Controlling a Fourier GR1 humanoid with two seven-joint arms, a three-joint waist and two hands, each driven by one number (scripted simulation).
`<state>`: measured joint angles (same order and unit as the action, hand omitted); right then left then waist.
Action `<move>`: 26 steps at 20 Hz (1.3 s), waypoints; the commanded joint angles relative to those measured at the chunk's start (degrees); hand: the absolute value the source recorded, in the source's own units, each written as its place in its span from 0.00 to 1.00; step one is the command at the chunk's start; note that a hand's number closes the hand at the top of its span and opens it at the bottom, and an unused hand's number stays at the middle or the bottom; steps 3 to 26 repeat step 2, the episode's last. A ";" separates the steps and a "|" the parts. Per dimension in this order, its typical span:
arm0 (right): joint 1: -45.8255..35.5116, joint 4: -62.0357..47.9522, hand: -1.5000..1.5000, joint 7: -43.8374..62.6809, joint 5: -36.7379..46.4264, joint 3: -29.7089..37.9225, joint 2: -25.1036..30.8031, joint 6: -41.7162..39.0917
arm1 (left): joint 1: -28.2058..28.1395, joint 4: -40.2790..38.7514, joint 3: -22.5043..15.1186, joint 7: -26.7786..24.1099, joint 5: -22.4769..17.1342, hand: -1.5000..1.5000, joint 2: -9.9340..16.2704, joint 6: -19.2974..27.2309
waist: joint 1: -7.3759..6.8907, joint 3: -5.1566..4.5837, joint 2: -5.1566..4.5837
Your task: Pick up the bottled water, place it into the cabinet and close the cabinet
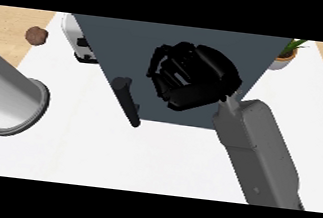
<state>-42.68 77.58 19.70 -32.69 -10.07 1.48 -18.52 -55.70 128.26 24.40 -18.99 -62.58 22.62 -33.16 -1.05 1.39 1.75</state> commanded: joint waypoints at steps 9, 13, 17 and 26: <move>-9.21 -11.42 1.00 -1.59 1.11 4.29 -1.26 2.07 | 2.65 0.33 0.34 1.70 -0.35 0.00 0.71 2.39 | -1.39 -1.40 -2.49; -9.21 -11.42 1.00 -1.59 1.11 4.29 -1.26 2.07 | 2.65 0.33 0.34 1.70 -0.35 0.00 0.71 2.39 | -1.39 -1.40 -2.49; -9.21 -11.42 1.00 -1.59 1.11 4.29 -1.26 2.07 | 2.65 0.33 0.34 1.70 -0.35 0.00 0.71 2.39 | -1.39 -1.40 -2.49; -9.21 -11.42 1.00 -1.59 1.11 4.29 -1.26 2.07 | 2.65 0.33 0.34 1.70 -0.35 0.00 0.71 2.39 | -1.39 -1.40 -2.49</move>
